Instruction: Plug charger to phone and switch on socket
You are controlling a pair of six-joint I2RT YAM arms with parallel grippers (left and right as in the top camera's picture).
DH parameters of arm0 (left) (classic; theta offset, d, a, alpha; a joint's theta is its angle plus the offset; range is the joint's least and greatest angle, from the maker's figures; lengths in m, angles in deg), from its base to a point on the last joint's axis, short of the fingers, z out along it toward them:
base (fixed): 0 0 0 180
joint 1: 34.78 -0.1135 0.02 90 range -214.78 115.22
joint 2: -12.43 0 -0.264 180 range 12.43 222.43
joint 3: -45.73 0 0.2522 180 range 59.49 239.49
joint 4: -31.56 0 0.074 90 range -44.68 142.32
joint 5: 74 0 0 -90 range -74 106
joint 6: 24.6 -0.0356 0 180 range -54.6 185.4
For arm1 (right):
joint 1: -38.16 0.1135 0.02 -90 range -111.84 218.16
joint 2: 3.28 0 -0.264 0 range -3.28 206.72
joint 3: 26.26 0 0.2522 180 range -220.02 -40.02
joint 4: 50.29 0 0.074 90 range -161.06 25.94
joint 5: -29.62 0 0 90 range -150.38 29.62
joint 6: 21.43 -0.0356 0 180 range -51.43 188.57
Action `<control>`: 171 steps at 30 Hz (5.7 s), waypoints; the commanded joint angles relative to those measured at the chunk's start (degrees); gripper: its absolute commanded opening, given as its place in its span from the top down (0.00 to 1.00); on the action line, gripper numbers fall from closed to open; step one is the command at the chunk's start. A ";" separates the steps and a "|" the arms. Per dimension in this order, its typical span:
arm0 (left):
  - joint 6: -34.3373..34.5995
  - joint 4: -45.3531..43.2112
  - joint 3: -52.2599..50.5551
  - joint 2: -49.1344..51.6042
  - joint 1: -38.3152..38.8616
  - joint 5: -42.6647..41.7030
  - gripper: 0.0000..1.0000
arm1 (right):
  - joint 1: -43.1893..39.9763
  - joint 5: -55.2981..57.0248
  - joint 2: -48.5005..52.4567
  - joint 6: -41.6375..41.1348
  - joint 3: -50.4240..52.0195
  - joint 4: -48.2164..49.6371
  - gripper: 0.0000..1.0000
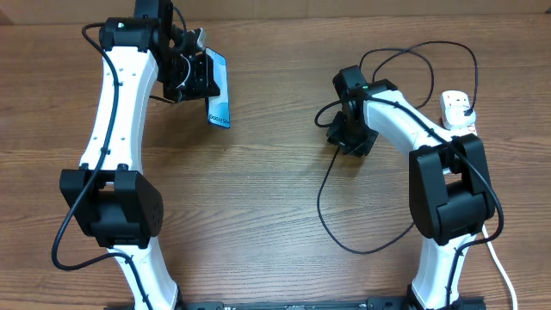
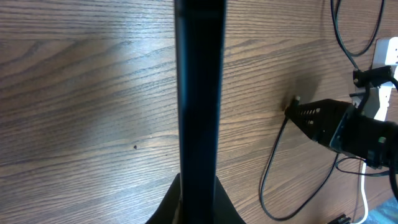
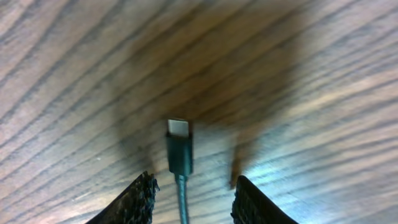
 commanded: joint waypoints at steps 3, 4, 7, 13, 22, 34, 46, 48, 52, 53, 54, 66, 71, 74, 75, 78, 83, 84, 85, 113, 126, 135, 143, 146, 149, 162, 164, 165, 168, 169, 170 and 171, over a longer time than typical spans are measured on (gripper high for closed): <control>0.20 -0.20 0.85 -0.52 0.39 -0.59 0.96 | 0.68 0.83 0.07 -1.60 3.80 2.40 0.63; 0.20 -0.20 0.85 -0.52 0.39 -0.59 0.96 | 0.68 0.81 0.07 -1.57 4.11 2.73 0.63; 0.20 -0.17 0.85 -0.52 0.39 -0.59 0.96 | 0.68 0.83 0.07 -1.57 4.13 2.99 0.74; 0.20 -0.17 0.85 -0.52 0.39 -0.57 0.96 | 0.68 0.83 0.07 -1.57 4.13 2.99 0.85; 0.20 -0.04 0.85 -0.52 0.39 -0.59 0.96 | 0.68 0.83 0.07 -1.55 4.13 2.97 0.90; 0.17 -0.26 0.85 -0.52 0.39 -0.66 0.96 | 0.15 0.44 0.04 -0.35 3.02 2.80 0.96; -11.43 -9.90 0.85 -0.52 0.39 -34.42 0.96 | -1.36 -21.64 -10.45 21.53 0.09 6.67 0.96; -11.39 -10.99 0.85 -0.52 0.39 -35.63 0.96 | -1.20 -25.64 -12.57 25.05 0.09 6.36 0.96; -11.41 -11.78 0.85 -0.52 0.39 -35.15 0.96 | -0.15 -36.35 -14.34 32.63 0.09 4.11 0.96; -11.41 -12.20 0.85 -0.52 0.39 -35.17 0.96 | 0.46 -37.92 -14.34 33.09 0.09 3.80 0.96; -11.41 -12.76 0.85 -0.52 0.39 -35.30 0.96 | 1.05 -38.95 -14.34 33.11 0.09 3.76 0.96; -10.75 -14.58 0.85 -0.52 0.42 -42.47 0.96 | 4.33 -41.77 -19.17 27.89 0.02 9.29 0.96; -9.18 -14.43 0.85 -0.52 0.44 -41.66 0.96 | 9.99 -30.64 -25.55 26.18 0.02 9.38 0.96; -7.74 -14.40 0.85 -0.52 0.57 -43.56 0.96 | 14.05 -24.94 -25.73 23.65 0.02 10.08 0.96; -7.76 -14.40 0.85 -0.52 0.57 -44.11 0.96 | 14.88 -24.61 -25.73 23.65 0.02 10.58 0.96; -8.33 -14.21 0.85 -0.52 0.55 -44.35 0.96 | 16.39 -24.46 -25.75 20.87 0.02 13.60 0.96; -13.81 -11.87 0.85 -0.52 0.59 -48.19 0.96 | 15.10 -23.19 -25.75 19.17 -0.09 13.99 0.96; -14.05 -11.63 0.85 -0.52 0.57 -48.06 0.96 | 15.08 -23.17 -25.75 19.19 -0.09 13.94 0.96; -14.01 -11.52 0.85 -0.52 0.57 -47.65 0.96 | 15.08 -23.17 -25.75 19.19 -0.09 13.84 0.96; 9.64 -6.56 0.85 -0.52 -1.53 0.79 0.96 | 18.16 5.66 3.52 8.87 -27.10 -10.97 0.33; 9.42 -6.01 0.85 -0.52 -1.55 2.45 0.96 | 20.94 8.17 13.60 12.20 -26.53 -4.50 0.53; 9.42 -5.90 0.85 -0.52 -1.53 2.43 0.96 | 20.94 8.37 15.96 12.17 -26.51 -3.15 0.58; 9.44 -5.79 0.85 -0.52 -1.53 1.84 0.96 | 20.83 8.55 17.00 12.15 -26.47 -3.32 0.70; 9.44 -5.79 0.85 -0.52 -1.53 1.84 0.96 | 20.83 8.55 17.03 12.17 -25.68 -3.06 0.71; 9.42 -5.81 0.85 -0.52 -1.53 1.86 0.96 | 20.83 8.55 17.03 12.15 -24.33 -2.64 0.82; 9.42 -5.79 0.85 -0.52 -1.53 1.84 0.96 | 20.81 7.87 17.03 12.13 -23.67 -2.95 0.90; 9.42 -5.79 0.85 -0.52 -1.53 1.86 0.96 | 20.83 7.85 17.03 12.13 -23.67 -3.17 0.90; 9.42 -5.79 0.85 -0.52 -1.53 1.84 0.96 | 20.83 7.85 17.03 12.13 -23.67 -3.28 0.90; 9.42 -5.79 0.85 -0.52 -1.53 1.86 0.96 | 20.81 7.63 17.03 12.13 -23.74 -3.61 0.91; 9.42 -5.79 0.85 -0.52 -1.53 1.86 0.96 | 20.81 7.19 17.03 12.15 -23.74 -3.61 0.91; 9.42 -5.81 0.85 -0.52 -1.53 1.84 0.96 | 20.79 6.78 17.00 12.13 -23.80 -3.69 0.91; 9.44 -5.81 0.85 -0.52 -1.53 1.86 0.96 | 20.72 6.51 17.00 12.13 -23.96 -3.85 0.90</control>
